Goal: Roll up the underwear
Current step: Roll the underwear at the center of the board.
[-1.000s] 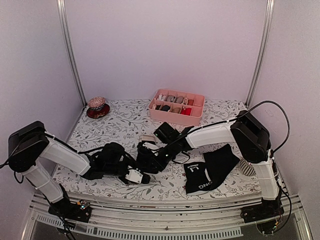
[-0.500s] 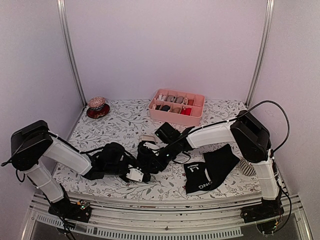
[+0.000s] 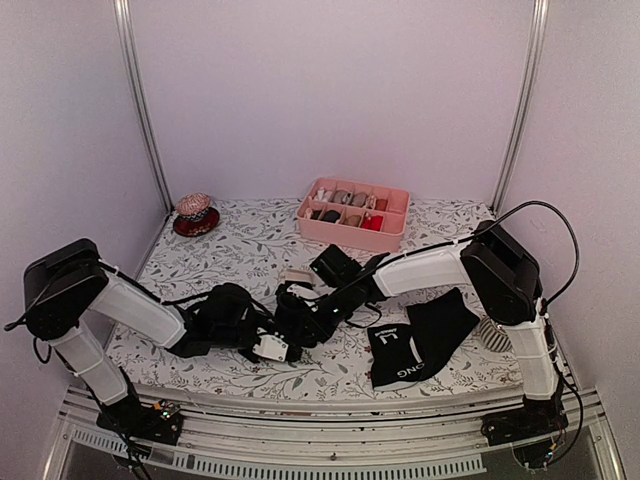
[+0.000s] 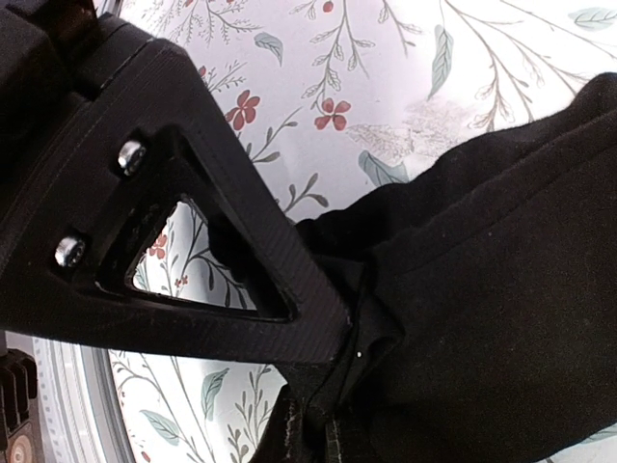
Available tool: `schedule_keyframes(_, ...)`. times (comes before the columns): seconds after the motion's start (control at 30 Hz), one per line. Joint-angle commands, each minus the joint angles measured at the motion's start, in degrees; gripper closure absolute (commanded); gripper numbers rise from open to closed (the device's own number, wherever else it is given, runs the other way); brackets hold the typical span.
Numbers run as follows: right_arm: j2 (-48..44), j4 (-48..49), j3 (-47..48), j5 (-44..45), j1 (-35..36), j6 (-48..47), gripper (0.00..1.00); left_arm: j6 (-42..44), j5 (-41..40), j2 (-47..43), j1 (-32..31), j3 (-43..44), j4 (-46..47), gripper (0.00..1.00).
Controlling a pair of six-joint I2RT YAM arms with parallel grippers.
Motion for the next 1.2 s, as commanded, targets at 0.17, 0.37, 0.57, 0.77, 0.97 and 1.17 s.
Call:
schedule_keyframes(0.17, 0.25, -3.61, -2.11, 1.55, -0.32, -2.04, 0.91, -1.9, -1.87, 3.13, 1.7, 2.78, -12.16, 0.87)
schedule_keyframes(0.37, -5.06, -3.71, -4.51, 3.58, -0.3, -4.19, 0.61, -4.19, 2.25, 1.62, 2.81, 6.57, -20.19, 1.0)
schedule_keyframes(0.57, -14.24, -2.96, -9.55, 6.74, -0.31, -5.51, 0.44, -5.49, 4.92, -0.07, 4.15, 7.55, -22.64, 0.99)
schedule_keyframes(0.77, -24.3, -0.68, -18.91, 15.76, 2.5, -7.07, 0.34, -8.37, 10.38, -0.37, 5.92, 12.78, -31.43, 0.98)
schedule_keyframes(0.97, -30.35, 5.87, -27.8, 32.04, 12.04, -12.89, 0.26, -11.07, 18.71, 2.18, 8.58, 22.13, -44.26, 0.94)
schedule_keyframes(1.17, -26.65, 11.13, -28.33, 45.21, 19.48, -21.1, 0.3, -12.78, 24.51, 8.6, 10.76, 31.57, -56.59, 0.92)
